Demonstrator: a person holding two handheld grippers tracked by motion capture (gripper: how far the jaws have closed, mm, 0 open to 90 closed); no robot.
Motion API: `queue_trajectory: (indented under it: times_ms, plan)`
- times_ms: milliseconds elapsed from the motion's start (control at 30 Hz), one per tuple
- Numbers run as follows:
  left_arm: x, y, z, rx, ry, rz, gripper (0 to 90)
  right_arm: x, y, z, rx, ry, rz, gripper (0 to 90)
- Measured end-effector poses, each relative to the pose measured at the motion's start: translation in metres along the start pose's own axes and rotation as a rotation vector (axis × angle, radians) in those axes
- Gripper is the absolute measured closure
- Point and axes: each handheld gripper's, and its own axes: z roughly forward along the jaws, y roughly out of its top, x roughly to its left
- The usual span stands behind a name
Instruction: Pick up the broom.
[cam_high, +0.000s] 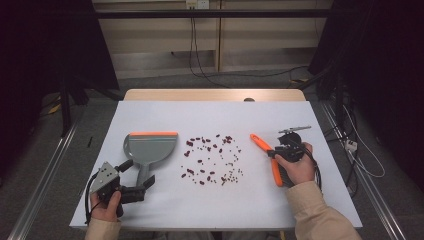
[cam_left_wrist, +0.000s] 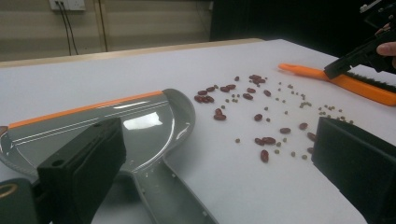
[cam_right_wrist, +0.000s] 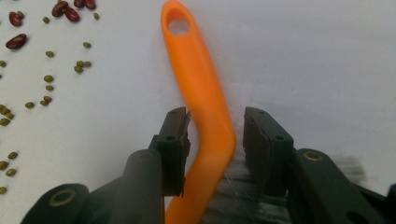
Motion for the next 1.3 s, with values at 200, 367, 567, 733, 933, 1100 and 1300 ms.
queue_trajectory:
  times_ms: [200,367,567,733,933,1100,1300]
  plan:
    - [0.0,0.0,0.0,0.002,0.0,0.005,2.7,0.005,-0.003,0.004,0.055,-0.043,-0.006,64.4]
    - [-0.002,0.001,0.0,0.005,0.001,0.015,2.8,0.005,0.008,0.007,0.13,-0.046,0.024,69.0]
    - [-0.002,0.001,-0.002,0.0,0.005,0.003,2.6,0.006,0.007,0.007,0.109,-0.049,-0.011,69.6]
    - [-0.005,0.003,0.0,-0.007,-0.003,0.012,2.6,0.006,0.007,0.005,0.078,-0.043,-0.032,69.8]
    - [-0.004,0.004,0.001,-0.007,-0.001,0.012,2.6,0.005,0.006,-0.009,-0.041,-0.024,-0.045,69.9]
    - [-0.005,0.006,0.002,-0.009,0.0,0.017,2.6,0.007,0.002,-0.03,-0.181,0.017,-0.045,70.3]
    - [-0.009,0.01,0.007,-0.013,-0.012,0.019,2.6,0.007,0.0,-0.049,-0.309,0.055,-0.016,70.8]
